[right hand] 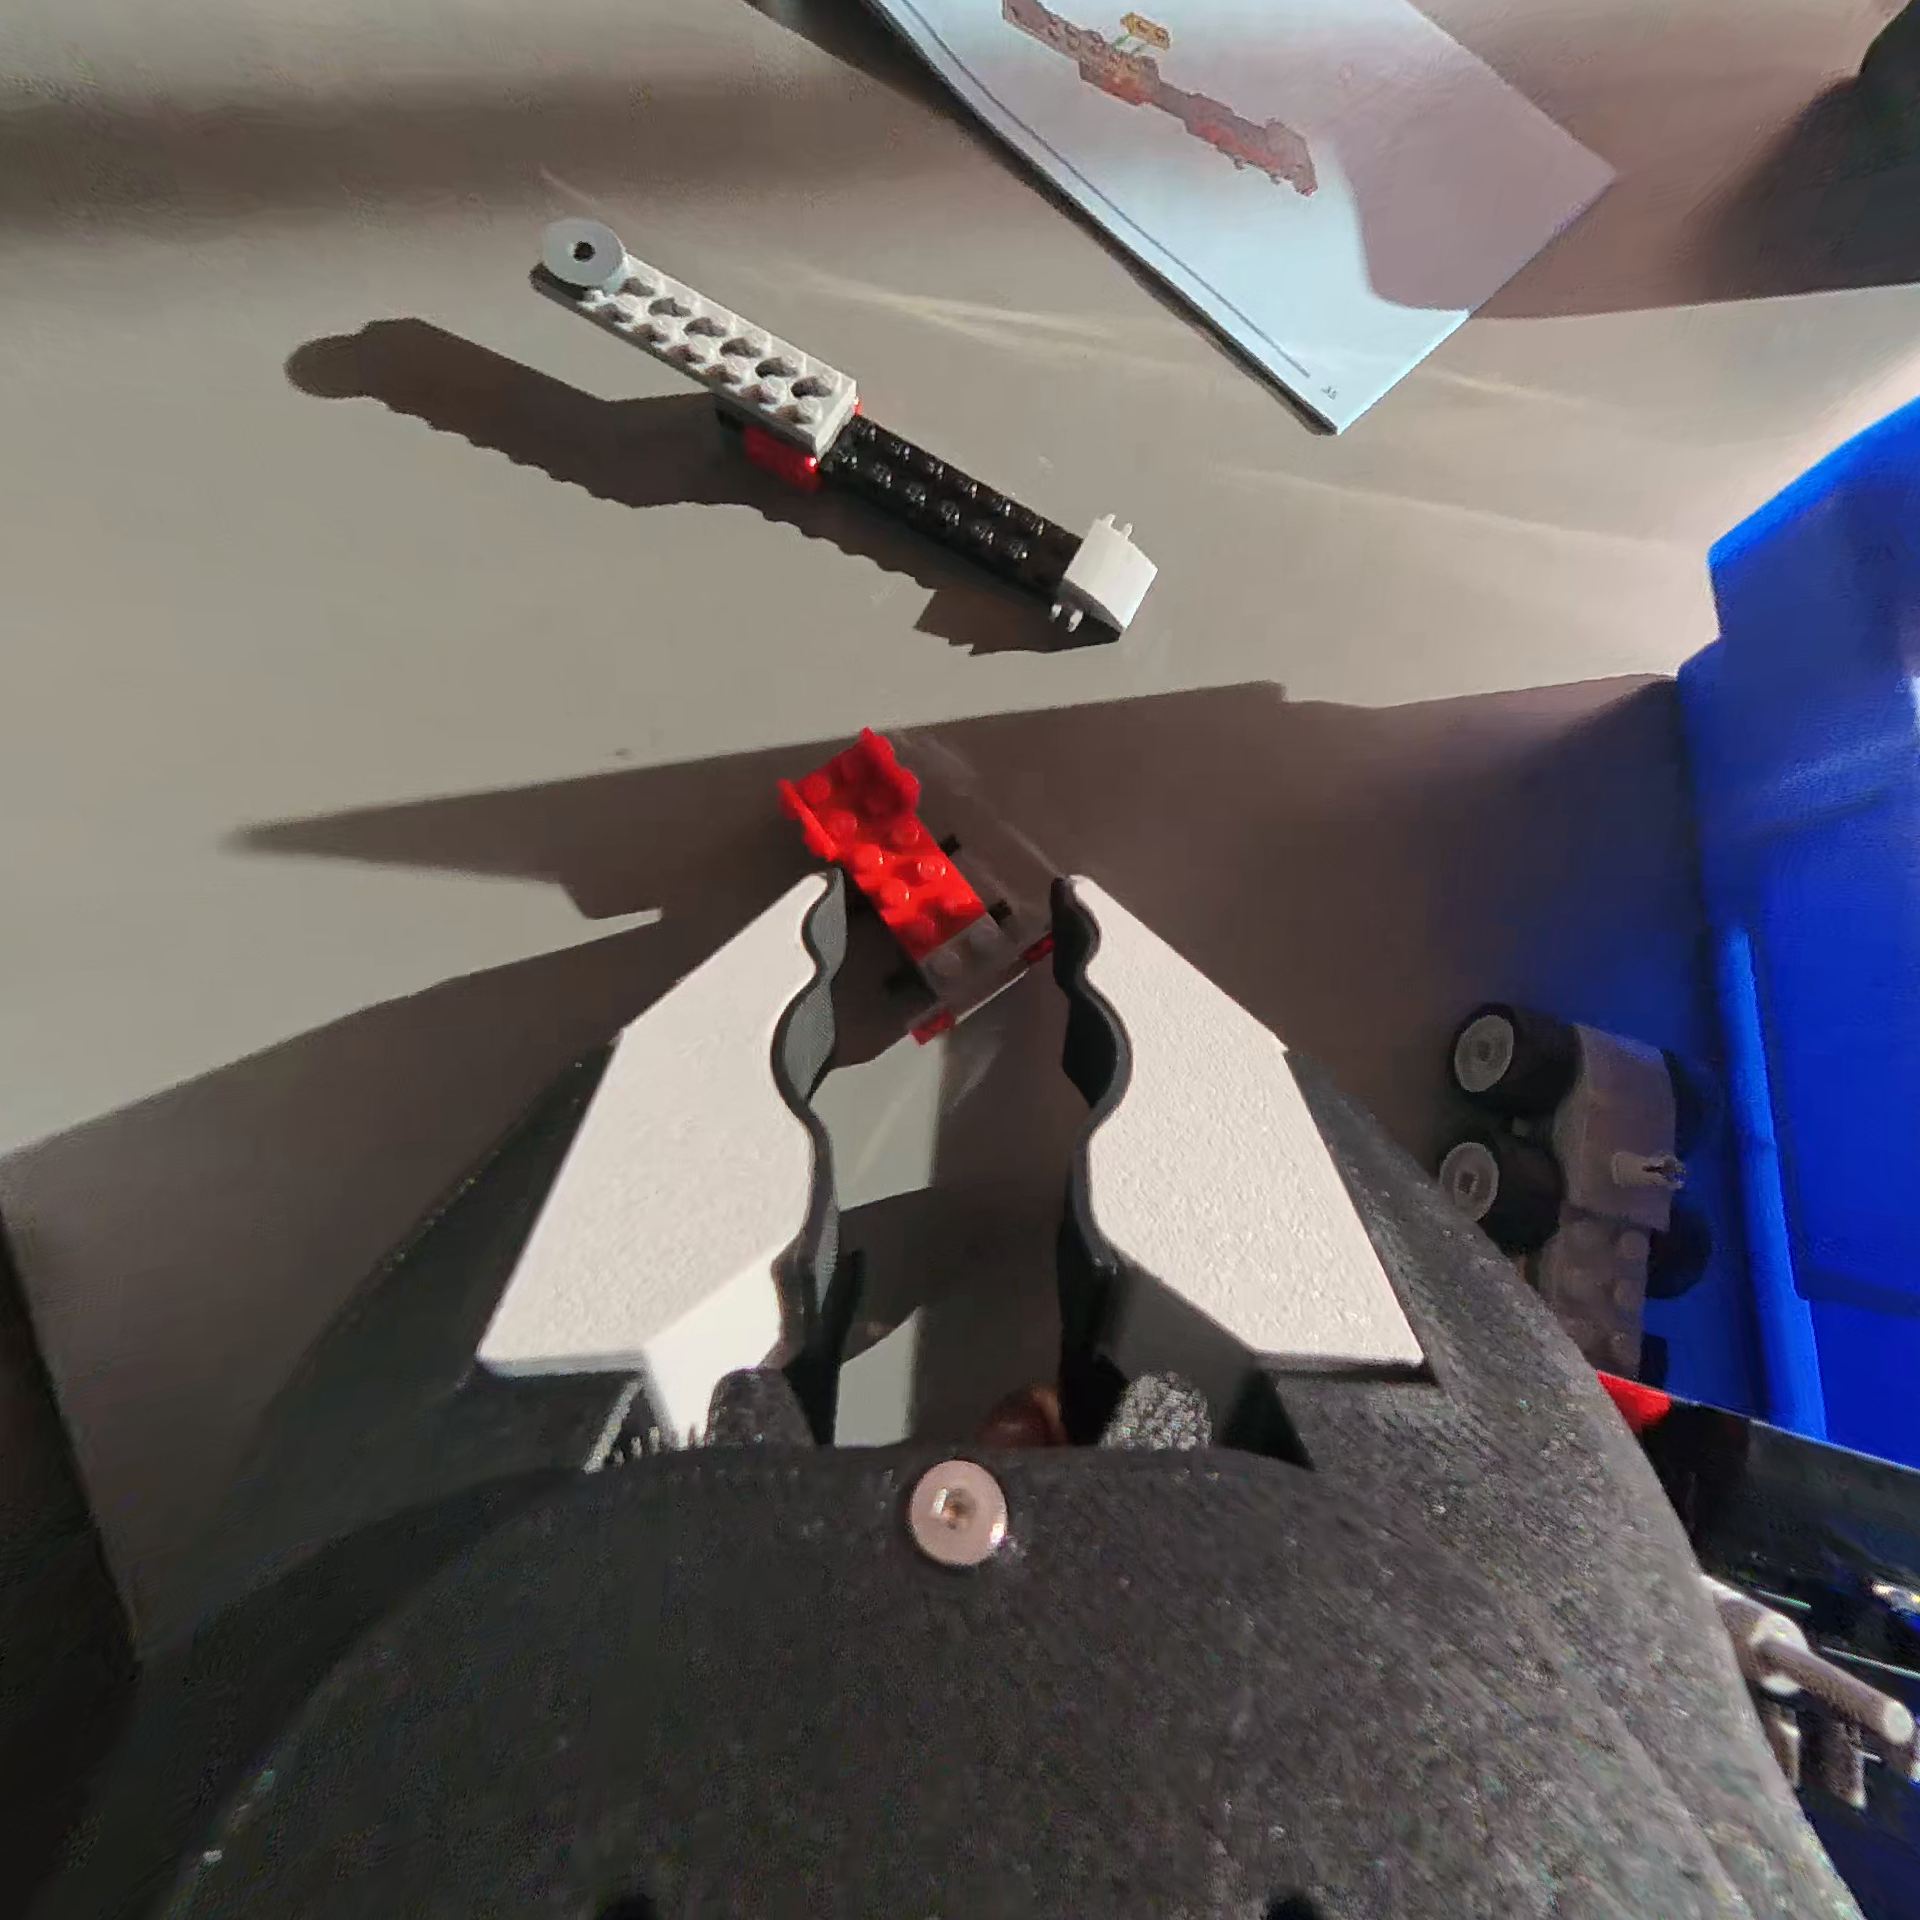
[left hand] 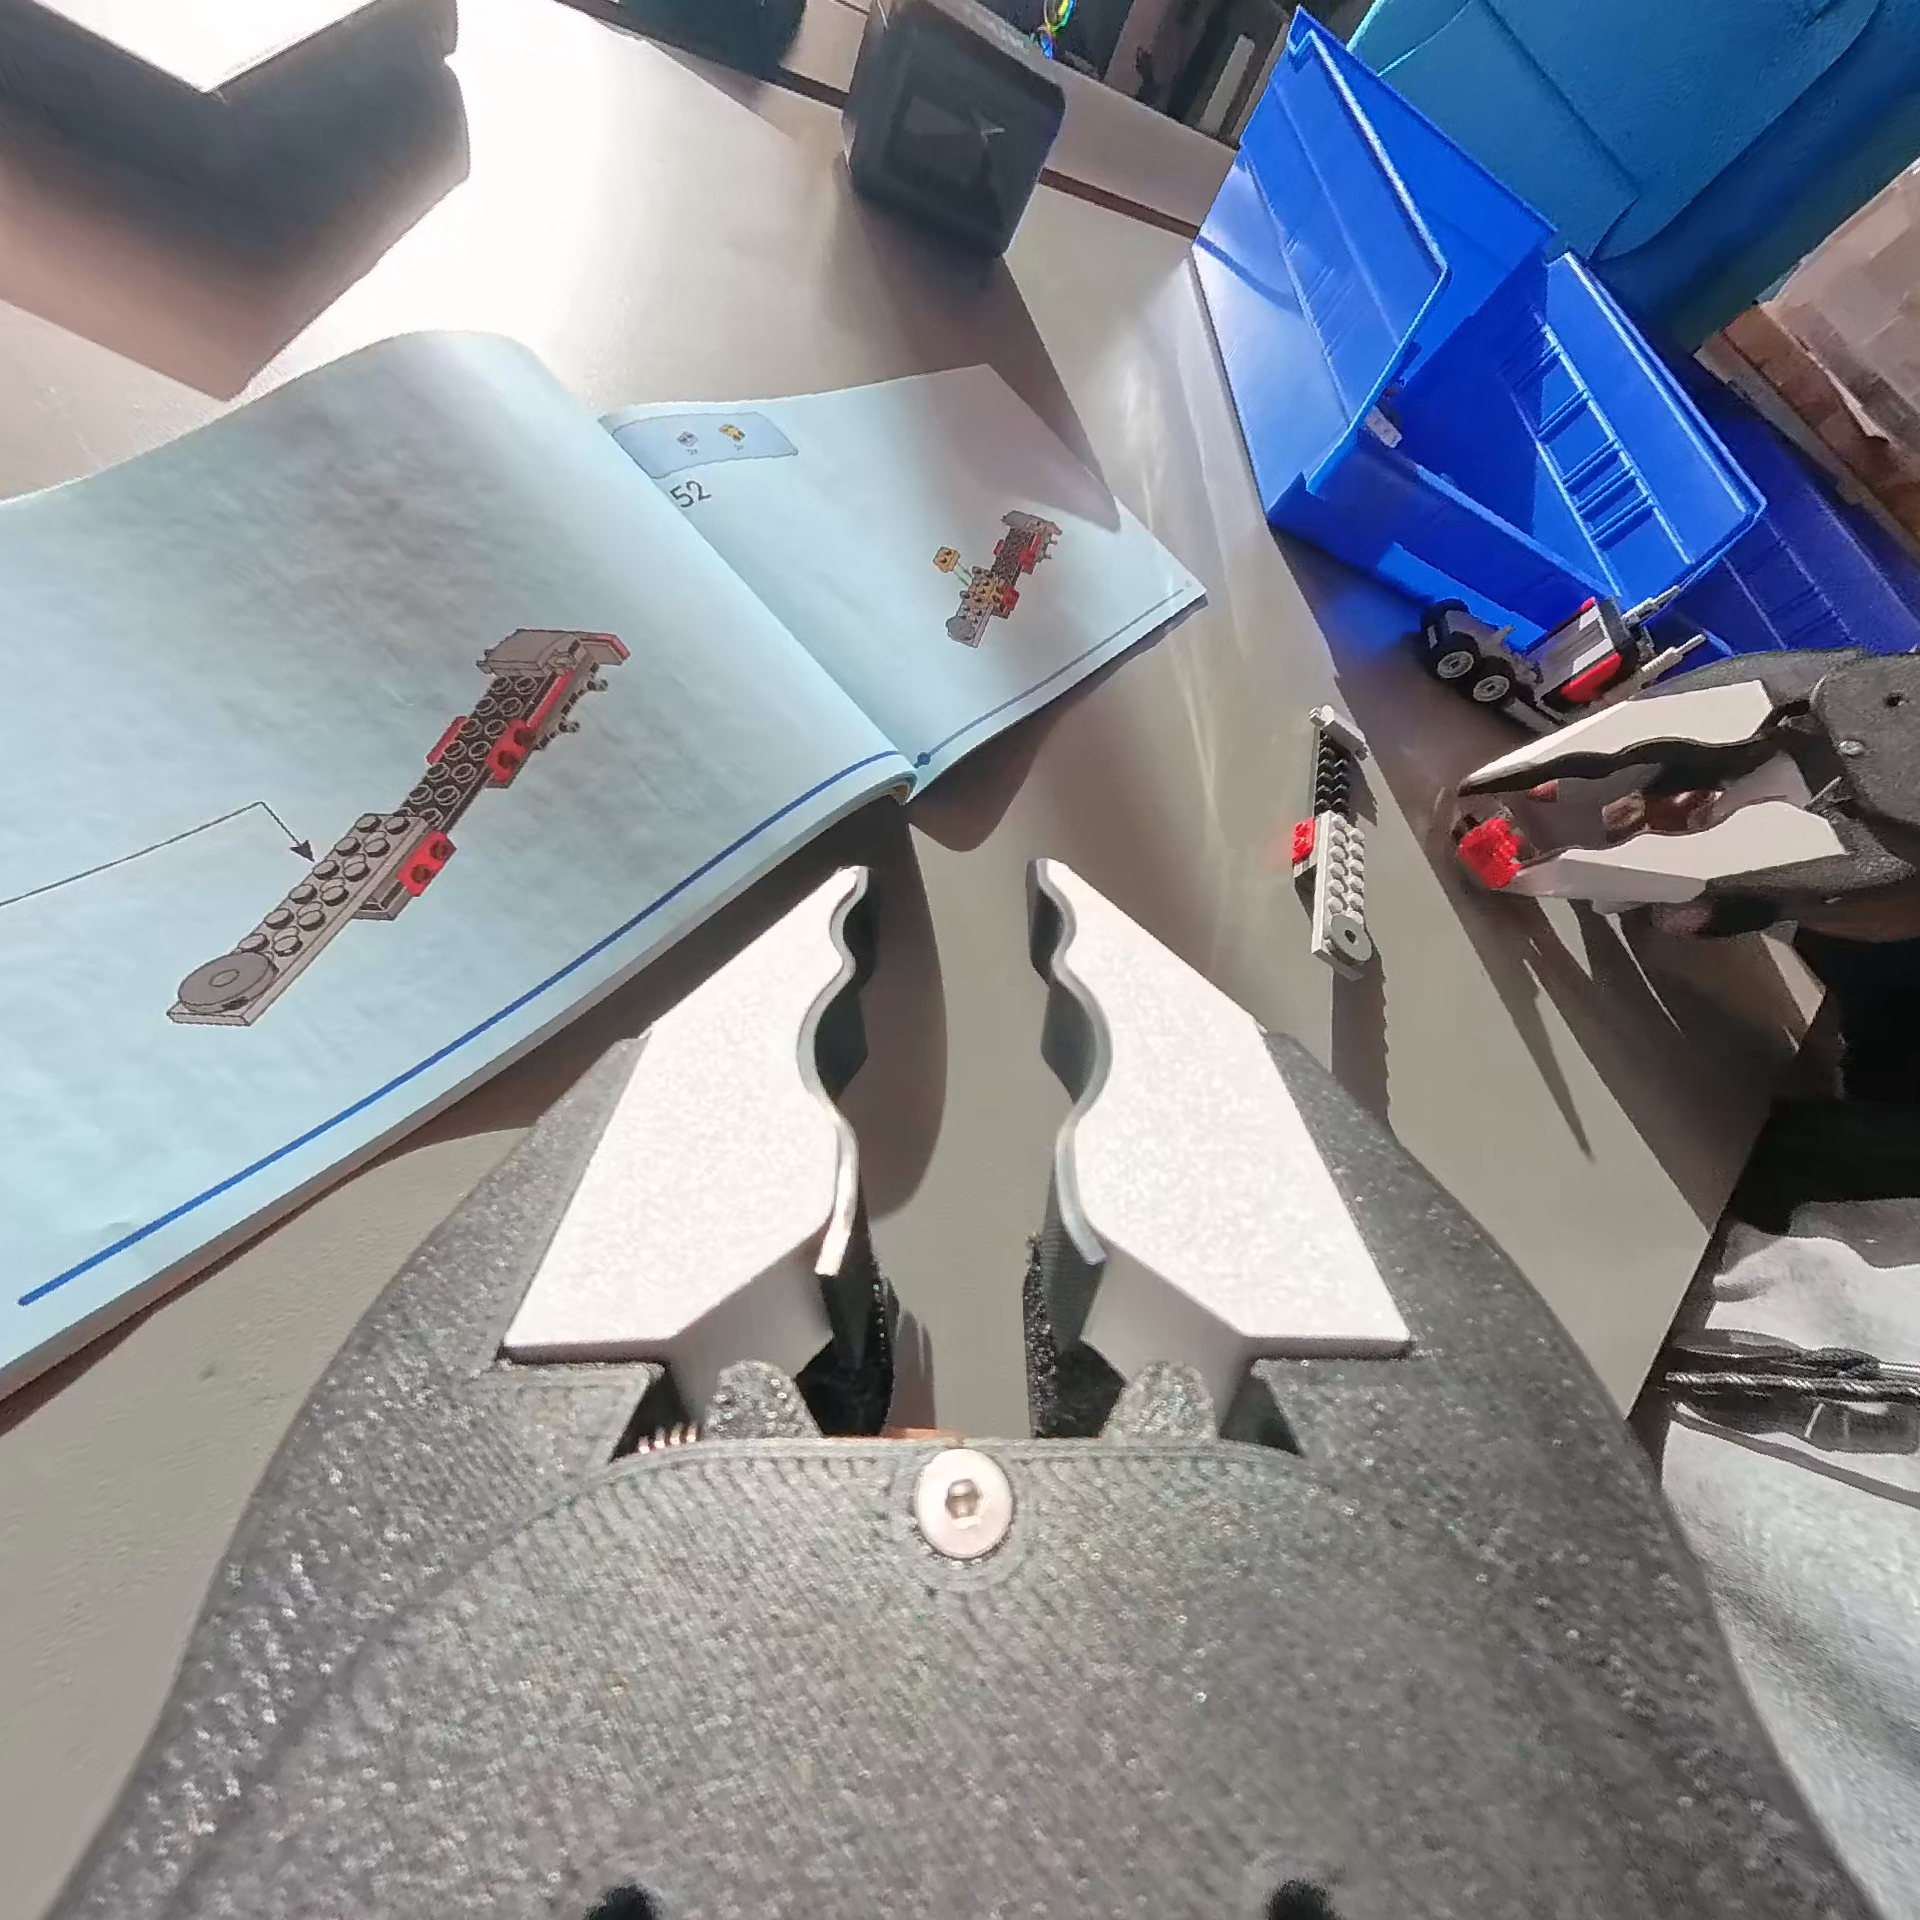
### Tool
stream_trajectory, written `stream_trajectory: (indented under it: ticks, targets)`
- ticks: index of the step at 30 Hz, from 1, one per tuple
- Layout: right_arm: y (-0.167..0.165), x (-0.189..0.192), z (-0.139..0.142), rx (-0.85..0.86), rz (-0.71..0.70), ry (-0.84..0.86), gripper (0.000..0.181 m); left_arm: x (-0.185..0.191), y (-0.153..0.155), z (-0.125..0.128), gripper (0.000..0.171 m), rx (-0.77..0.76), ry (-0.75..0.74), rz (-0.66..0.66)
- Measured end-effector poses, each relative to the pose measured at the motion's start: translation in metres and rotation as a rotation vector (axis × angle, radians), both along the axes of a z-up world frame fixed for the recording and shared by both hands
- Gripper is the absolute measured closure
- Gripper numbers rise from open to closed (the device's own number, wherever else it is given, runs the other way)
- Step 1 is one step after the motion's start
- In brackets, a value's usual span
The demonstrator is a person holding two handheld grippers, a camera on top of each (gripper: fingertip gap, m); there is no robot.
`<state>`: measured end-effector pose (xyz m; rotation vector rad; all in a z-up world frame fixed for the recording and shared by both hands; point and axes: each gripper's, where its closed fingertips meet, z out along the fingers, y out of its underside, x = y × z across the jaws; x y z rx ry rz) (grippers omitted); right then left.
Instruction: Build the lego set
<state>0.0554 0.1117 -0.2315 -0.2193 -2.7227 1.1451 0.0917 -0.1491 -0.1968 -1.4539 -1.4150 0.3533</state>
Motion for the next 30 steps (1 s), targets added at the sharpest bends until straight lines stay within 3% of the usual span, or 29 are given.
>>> stream_trajectory:
  ticks: [4, 16, 30]
  targets:
    - [0.000, -0.012, 0.001, 0.006, -0.042, 0.048, 0.147, 0.000, 0.000, 0.000, 0.143, 0.001, 0.003, 0.000]
    - [0.003, -0.057, 0.004, 0.039, -0.220, 0.176, 0.147, 0.000, 0.000, 0.001, 0.143, 0.007, 0.004, 0.002]
    - [0.007, -0.056, 0.008, -0.003, -0.248, 0.130, 0.141, 0.000, -0.001, 0.001, 0.143, 0.013, 0.005, 0.001]
